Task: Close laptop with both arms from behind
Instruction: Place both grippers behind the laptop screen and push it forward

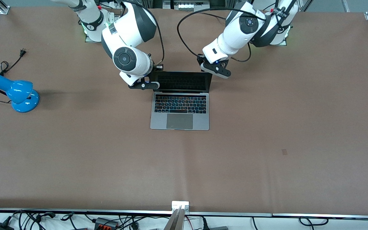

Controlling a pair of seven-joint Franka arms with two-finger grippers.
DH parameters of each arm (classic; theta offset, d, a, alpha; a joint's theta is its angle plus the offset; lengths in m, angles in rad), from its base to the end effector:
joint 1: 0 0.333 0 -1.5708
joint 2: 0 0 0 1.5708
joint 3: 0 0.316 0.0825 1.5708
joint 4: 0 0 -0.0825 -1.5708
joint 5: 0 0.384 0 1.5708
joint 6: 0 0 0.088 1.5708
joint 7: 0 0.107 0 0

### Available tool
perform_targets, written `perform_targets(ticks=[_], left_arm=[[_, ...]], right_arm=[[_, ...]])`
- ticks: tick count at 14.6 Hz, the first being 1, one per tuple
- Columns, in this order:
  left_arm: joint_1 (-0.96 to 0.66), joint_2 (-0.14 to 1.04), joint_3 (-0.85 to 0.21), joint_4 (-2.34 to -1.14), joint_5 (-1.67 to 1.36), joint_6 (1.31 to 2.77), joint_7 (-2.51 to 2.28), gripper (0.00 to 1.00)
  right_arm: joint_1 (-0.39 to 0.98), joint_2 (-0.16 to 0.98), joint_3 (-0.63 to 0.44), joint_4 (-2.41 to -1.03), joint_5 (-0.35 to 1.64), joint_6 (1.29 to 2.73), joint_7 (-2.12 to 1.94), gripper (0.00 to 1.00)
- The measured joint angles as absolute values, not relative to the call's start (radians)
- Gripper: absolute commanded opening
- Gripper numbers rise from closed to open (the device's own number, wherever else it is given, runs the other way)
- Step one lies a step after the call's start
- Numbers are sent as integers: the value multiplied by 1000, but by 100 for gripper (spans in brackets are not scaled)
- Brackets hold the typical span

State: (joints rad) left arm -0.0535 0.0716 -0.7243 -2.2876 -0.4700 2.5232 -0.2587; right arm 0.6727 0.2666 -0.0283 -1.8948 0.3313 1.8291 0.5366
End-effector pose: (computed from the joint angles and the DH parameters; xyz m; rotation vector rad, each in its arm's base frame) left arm 0.3869 -0.3731 0.3456 2.7443 -0.2082 -0.0372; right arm 0.4462 0.3691 0.3445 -3.0057 0.0477 0.6683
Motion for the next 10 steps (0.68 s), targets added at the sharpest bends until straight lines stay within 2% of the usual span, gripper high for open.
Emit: perform_targets(ticks=[6,10], left_arm=[[-50,165,-723,-2289,-451,2677,-222,1],[-46,196,-722,-2288,-450,2713,-202,1]], right_arm=[[669,316,-39,-1855,332,1867,538,0],[652,365,-41,-1793,332,1873,538,0]])
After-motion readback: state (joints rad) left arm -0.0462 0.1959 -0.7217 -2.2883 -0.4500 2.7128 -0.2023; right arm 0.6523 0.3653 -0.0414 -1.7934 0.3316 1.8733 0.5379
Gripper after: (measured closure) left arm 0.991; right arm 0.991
